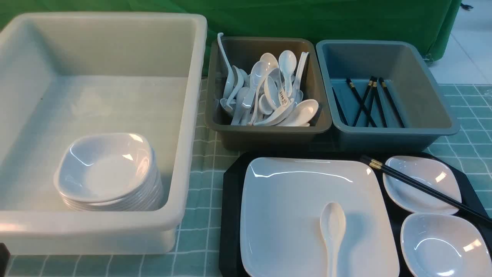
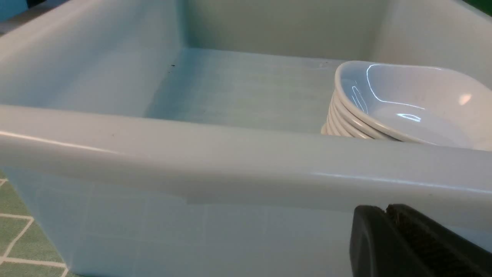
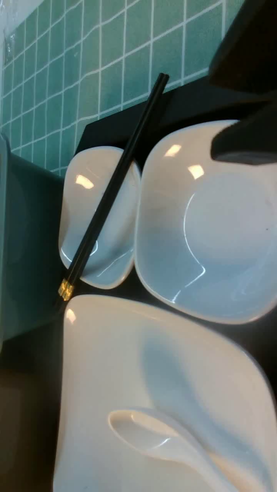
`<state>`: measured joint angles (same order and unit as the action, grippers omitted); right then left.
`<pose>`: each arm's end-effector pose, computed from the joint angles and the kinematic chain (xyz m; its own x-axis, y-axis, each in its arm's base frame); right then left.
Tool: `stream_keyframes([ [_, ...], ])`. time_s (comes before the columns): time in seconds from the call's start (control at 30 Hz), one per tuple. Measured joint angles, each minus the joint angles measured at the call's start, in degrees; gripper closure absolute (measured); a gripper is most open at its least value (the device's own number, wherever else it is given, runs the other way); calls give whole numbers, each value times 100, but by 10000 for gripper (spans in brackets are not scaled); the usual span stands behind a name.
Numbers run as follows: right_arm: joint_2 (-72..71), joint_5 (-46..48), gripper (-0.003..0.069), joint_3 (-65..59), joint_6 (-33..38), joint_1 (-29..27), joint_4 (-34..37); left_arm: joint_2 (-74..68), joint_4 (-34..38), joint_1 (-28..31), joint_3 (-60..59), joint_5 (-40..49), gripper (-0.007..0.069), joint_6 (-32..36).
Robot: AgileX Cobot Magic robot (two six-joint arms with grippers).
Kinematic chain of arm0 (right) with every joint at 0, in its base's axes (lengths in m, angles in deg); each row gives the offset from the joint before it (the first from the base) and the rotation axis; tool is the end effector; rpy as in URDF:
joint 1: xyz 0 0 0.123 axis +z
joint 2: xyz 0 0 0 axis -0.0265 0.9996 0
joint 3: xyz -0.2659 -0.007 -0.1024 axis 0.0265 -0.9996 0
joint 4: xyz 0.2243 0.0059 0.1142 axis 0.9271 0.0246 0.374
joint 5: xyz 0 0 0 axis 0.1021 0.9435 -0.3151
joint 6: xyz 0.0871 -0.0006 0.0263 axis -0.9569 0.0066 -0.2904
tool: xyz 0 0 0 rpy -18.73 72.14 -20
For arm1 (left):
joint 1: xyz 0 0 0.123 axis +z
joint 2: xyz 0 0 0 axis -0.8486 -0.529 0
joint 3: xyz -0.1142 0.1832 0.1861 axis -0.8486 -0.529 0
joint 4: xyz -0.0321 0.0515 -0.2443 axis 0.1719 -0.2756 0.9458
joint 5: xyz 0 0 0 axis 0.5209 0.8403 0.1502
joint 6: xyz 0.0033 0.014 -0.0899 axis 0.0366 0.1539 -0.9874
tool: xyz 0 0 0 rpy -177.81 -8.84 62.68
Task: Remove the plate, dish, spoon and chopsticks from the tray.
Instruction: Use the right arm to grab a pair of chopsticks from the plate
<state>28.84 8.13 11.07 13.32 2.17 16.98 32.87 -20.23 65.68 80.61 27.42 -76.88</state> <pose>0.0558 0.0026 0.1870 -0.1587 -0.0592 -0.9856 -0.0606 0.9969 -0.0502 0.0557 0.0047 0.1900 -0.1530 0.0071 -0.9882 -0.0995 0.9948 0.0225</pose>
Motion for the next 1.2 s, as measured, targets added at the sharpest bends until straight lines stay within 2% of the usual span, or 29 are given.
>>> stream_keyframes([
  [0.8, 0, -6, 417, 0, 0, 0, 0, 0, 46, 0, 0, -90, 607, -35],
  [0.9, 0, -6, 417, 0, 0, 0, 0, 0, 711, 0, 0, -449, 607, -367],
  [0.93, 0, -6, 417, 0, 0, 0, 0, 0, 1121, 0, 0, -636, 607, -631],
  [0.97, 0, -6, 417, 0, 0, 0, 0, 0, 2105, 0, 0, -1060, 607, -1041],
  [1.0, 0, -6, 417, 0, 0, 0, 0, 0, 2203, 0, 0, -1060, 607, -1083],
  [1.03, 0, -6, 417, 0, 0, 0, 0, 0, 2757, 0, 0, -1393, 607, -1315],
  [1.13, 0, -6, 417, 0, 0, 0, 0, 0, 3094, 0, 0, -1833, 607, -1489],
  [1.2, 0, -6, 417, 0, 0, 0, 0, 5, 3112, 4, 89, -1681, 607, -1509],
])
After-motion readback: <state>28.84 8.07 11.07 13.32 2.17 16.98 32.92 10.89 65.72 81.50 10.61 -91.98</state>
